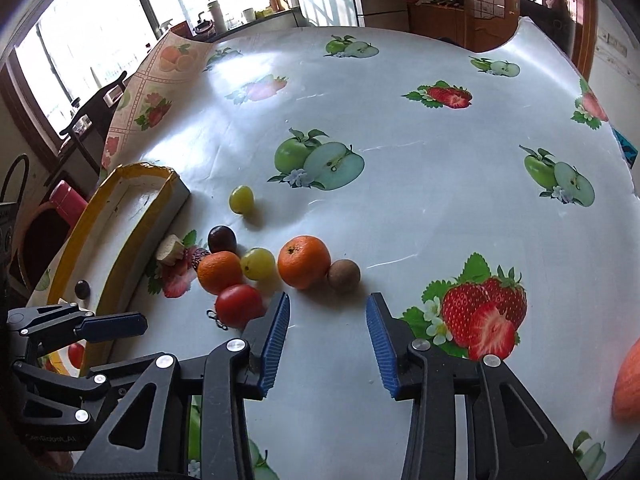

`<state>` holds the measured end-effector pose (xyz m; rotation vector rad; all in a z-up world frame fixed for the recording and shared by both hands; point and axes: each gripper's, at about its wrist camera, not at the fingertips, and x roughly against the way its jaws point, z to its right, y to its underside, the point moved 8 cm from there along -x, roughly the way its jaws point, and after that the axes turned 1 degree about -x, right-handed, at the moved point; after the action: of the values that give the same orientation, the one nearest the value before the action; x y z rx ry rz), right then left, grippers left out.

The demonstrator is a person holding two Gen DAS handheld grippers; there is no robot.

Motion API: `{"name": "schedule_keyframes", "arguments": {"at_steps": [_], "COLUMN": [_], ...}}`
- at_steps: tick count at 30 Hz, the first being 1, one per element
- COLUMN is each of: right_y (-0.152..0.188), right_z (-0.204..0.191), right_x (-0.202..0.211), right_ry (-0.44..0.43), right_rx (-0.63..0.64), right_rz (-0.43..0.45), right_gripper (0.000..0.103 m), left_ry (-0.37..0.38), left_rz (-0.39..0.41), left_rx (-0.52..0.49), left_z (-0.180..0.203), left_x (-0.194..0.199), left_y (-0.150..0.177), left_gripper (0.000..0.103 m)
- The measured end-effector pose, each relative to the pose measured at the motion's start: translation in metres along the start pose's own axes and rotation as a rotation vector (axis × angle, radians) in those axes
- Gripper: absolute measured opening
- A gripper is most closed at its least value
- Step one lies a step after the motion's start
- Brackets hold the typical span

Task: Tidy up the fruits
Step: 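Move both grippers back to the fruit cluster, then grasp a brown kiwi with the right gripper while the left gripper grasps a red tomato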

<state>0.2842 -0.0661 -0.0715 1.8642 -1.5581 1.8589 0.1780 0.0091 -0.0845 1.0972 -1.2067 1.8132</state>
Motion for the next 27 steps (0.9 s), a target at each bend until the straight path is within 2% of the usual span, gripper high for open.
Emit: {"name": "schedule_keyframes", "arguments": {"at_steps": [7,16,20,27], "right_y": [-0.012,-0.023,-0.018,-0.012], "right_z": [0.003,-0.004,-0.004,-0.012], "right_x": [-0.023,-0.030,-0.029,-0.034], "right_ry": [-0.044,-0.171,-0.207,-0.221], "right_rx": [0.099,0.081,0.070,0.126], "right_rz": [-0.020,-0.008,-0.019,-0.052], "right_gripper": [0.041,0.036,0.037,0.038], "left_ry": [0.002,-0.013,0.010,0.041], "left_rz": [-0.016,0.021,0.030,0.029], "left_rx": [0.027,-0.003,-0.027,-0.020], "left_z": [0.003,0.005,0.005,0.003], "left_x": [-0.027,-0.037,-0.036,-0.033], "left_y": [-0.015,-0.029,-0.027,-0.026], "left_gripper": [0.052,0.052,0.031,0.029]}}
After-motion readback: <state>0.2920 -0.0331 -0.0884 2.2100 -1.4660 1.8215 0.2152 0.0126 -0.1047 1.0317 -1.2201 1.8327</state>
